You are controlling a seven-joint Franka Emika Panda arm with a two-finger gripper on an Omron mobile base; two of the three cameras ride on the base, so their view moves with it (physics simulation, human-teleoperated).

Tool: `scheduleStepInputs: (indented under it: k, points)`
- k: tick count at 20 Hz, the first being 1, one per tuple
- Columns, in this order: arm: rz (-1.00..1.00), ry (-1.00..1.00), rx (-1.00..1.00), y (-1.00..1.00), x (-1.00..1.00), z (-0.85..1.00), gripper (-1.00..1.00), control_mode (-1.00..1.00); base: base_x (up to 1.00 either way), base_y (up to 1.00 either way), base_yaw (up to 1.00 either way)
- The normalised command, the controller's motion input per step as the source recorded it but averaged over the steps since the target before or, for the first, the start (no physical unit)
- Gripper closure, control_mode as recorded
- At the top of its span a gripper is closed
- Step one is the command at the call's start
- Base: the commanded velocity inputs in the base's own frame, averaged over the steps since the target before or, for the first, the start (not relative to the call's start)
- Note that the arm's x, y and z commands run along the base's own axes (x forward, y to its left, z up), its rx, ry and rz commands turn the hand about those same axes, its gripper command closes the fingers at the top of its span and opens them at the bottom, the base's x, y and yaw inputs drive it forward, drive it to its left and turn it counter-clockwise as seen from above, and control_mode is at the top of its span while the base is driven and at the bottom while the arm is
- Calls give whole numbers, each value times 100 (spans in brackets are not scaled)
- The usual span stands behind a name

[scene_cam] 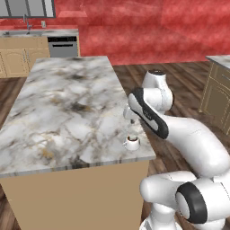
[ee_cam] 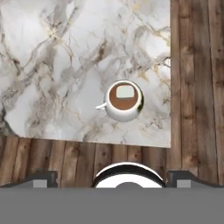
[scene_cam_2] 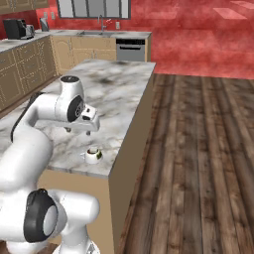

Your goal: Pick up the marshmallow and place it in the cup of hot chocolate on the dining counter.

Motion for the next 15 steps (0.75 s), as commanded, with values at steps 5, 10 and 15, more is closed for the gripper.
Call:
scheduleStepInputs:
  k: [5,10,15]
  points:
    - [-1,-27,5,0,-97,79,-100,-100,0,0,0]
    - [-1,-28,7,0,-100,76,-100,-100,0,0,0]
    - [-1,-19,8,-2,-95,81,-100,-100,0,0,0]
